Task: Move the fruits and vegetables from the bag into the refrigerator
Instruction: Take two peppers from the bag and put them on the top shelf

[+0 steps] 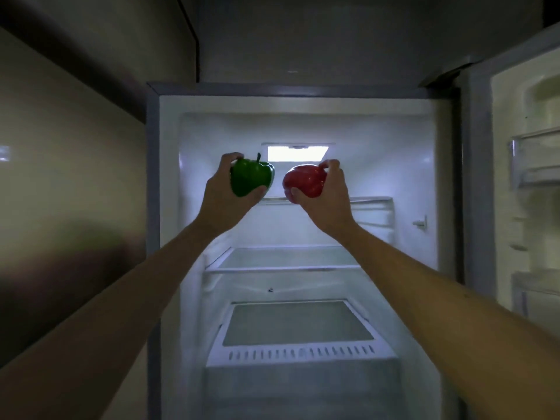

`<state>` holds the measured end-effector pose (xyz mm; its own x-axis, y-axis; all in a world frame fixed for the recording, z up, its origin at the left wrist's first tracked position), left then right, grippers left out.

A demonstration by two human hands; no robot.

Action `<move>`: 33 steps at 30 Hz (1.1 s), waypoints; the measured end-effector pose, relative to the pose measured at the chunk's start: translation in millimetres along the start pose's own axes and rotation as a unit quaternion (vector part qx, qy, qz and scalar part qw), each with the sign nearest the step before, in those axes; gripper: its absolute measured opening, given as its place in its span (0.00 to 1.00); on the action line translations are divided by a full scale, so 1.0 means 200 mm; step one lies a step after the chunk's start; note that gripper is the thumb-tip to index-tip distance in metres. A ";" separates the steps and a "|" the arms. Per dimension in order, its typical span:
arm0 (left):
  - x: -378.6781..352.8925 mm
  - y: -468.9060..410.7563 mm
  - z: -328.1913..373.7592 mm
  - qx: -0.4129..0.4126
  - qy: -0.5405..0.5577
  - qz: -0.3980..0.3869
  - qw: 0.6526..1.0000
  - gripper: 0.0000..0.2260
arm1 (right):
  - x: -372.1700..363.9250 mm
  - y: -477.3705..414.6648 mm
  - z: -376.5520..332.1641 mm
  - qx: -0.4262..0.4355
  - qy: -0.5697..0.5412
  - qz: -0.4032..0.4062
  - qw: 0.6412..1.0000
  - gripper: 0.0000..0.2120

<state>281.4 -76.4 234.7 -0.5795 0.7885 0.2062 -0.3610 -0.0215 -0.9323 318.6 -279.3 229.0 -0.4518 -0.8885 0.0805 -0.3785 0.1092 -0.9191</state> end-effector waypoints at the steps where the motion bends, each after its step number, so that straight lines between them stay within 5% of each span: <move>1: 0.00 -0.03 -0.01 -0.001 0.003 0.004 1.000 0.36 | -0.02 -0.02 0.01 0.003 0.004 0.004 1.000 0.35; 19: -0.18 -0.27 -0.21 0.063 -0.010 0.023 0.998 0.30 | -0.19 -0.24 0.16 0.001 0.060 0.003 0.998 0.36; 33: -0.24 -0.33 -0.32 0.122 -0.104 0.026 0.987 0.29 | -0.31 -0.34 0.23 -0.031 0.102 -0.102 0.989 0.32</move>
<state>380.0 -74.3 268.0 -0.7306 0.6392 0.2400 -0.4774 -0.2270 -0.8489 409.0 -252.5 269.9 -0.5130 -0.7867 0.3434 -0.5239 -0.0299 -0.8513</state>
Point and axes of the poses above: each hand's wrist, its own y-axis away from the middle knuckle, its own x-axis out of the back of the hand, z = x × y, the point moved 4 cm from there along -y, towards the middle knuckle, and after that the axes turned 1 degree about -y, right-handed, at the moved point
